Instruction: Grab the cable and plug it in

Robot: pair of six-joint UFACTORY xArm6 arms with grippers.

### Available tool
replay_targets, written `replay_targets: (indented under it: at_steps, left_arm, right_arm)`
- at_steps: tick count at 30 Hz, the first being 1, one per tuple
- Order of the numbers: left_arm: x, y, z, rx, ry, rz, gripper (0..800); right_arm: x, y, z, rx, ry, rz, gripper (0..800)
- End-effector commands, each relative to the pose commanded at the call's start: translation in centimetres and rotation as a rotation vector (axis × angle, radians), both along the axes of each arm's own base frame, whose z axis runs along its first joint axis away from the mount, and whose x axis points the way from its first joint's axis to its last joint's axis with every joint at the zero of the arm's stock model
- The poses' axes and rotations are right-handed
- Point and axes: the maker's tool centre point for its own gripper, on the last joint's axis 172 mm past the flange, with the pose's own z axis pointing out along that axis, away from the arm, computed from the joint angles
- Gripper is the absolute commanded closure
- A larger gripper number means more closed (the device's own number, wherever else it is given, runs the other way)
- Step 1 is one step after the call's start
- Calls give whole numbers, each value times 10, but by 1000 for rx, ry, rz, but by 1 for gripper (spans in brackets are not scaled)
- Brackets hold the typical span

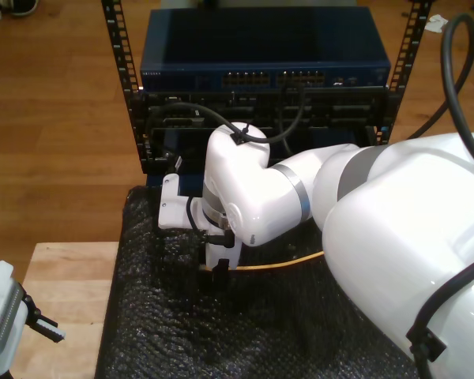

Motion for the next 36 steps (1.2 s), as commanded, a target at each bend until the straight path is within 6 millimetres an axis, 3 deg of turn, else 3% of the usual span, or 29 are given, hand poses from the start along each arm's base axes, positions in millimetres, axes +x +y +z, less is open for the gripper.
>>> replay_targets:
  at_steps: [9, 19, 26, 31, 36]
  left_arm:
    - [0, 0, 0, 1, 0, 2, 0]
    - [0, 0, 0, 1, -1, 1, 0]
    - [0, 0, 0, 1, -1, 1, 0]
    - [0, 0, 0, 0, 0, 1, 0]
    - [0, 0, 0, 1, -1, 1, 0]
  right_arm:
    - [0, 0, 0, 0, 1, -22, 442]
    - [7, -25, -8, -119, -64, -48, 462]
    - [5, -18, -5, -114, -70, -38, 460]
    - [-3, -2, -3, -111, -77, -5, 460]
    - [-3, -3, -4, -113, -74, -5, 478]
